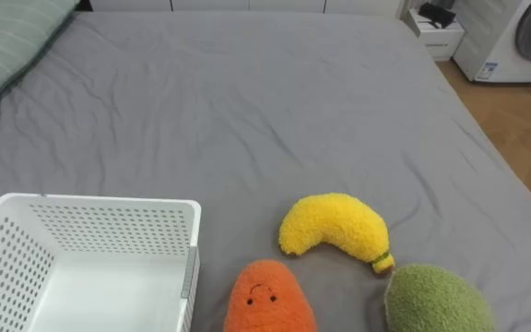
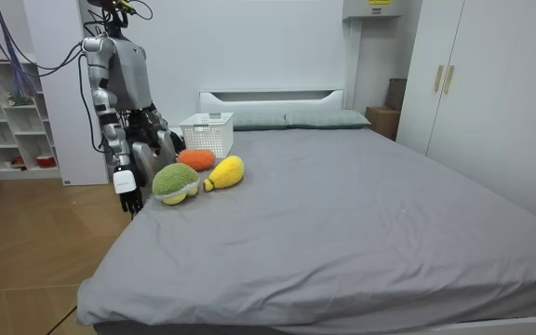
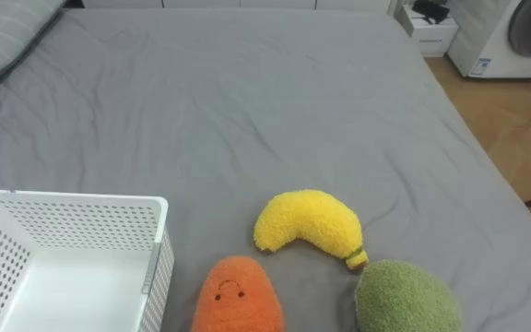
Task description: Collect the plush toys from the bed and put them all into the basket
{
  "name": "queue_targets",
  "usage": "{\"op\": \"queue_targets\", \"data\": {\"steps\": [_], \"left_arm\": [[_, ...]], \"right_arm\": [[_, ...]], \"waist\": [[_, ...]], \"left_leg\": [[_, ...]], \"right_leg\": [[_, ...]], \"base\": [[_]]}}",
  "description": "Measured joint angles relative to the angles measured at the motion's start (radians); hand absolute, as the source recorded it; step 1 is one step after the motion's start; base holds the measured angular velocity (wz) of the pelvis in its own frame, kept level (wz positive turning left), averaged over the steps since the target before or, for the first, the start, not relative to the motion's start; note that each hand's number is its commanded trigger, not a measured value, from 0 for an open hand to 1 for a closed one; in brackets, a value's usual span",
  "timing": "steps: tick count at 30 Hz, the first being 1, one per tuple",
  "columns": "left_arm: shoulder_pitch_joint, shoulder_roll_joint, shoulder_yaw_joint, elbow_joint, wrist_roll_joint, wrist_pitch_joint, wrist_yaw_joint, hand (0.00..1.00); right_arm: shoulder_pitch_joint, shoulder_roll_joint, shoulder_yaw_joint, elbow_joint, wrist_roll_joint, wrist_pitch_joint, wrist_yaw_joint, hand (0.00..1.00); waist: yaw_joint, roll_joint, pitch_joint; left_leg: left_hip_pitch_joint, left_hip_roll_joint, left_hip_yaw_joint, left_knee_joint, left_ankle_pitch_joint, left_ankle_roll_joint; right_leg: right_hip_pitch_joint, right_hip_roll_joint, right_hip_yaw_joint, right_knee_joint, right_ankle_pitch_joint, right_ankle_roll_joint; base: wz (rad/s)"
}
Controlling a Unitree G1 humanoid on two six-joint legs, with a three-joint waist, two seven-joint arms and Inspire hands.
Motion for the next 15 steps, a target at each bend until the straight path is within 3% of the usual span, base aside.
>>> {"op": "queue_targets", "data": {"steps": [15], "left_arm": [[0.0, 0.0, -0.001, -0.001, 0.0, 0.0, 0.006, 0.0]], "right_arm": [[0.0, -0.011, -0.001, 0.0, -0.003, 0.0, 0.039, 0.0]], "waist": [[0.0, 0.002, 0.0016]], "left_leg": [[-0.001, 0.001, -0.002, 0.0, 0.0, 0.0]], "right_leg": [[-0.001, 0.0, 0.0, 0.0, 0.0, 0.0]], "base": [[0.0]]}}
